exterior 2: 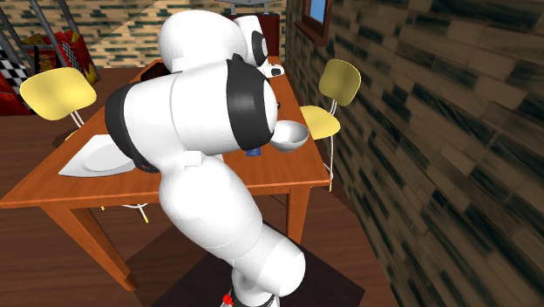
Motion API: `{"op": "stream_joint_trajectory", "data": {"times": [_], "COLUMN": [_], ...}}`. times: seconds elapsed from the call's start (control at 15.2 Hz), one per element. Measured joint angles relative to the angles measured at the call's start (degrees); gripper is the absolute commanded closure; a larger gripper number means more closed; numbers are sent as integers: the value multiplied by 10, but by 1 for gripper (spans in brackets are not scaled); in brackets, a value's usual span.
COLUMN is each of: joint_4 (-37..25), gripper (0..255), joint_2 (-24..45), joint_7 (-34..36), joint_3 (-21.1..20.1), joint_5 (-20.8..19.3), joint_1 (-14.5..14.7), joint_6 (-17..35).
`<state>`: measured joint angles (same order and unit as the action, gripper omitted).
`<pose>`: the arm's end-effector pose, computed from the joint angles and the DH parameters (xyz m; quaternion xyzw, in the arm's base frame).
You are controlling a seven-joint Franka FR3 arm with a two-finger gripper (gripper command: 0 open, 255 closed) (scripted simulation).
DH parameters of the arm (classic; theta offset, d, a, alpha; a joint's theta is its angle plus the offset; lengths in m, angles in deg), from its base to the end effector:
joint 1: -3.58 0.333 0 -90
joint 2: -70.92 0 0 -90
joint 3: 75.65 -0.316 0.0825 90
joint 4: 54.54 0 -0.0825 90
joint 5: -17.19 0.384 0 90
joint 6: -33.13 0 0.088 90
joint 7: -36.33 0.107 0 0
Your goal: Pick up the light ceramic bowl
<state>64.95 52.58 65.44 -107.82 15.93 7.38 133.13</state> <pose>0.3663 0.2919 0.5328 0.9938 0.0475 0.0217 0.0981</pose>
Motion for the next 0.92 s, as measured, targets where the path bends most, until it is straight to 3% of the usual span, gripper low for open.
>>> {"op": "stream_joint_trajectory", "data": {"times": [0.92], "joint_4": [-112], "gripper": [255], "joint_2": [9], "joint_7": [-11], "joint_3": [5], "joint_5": [-6], "joint_1": [-6], "joint_6": [-103]}}
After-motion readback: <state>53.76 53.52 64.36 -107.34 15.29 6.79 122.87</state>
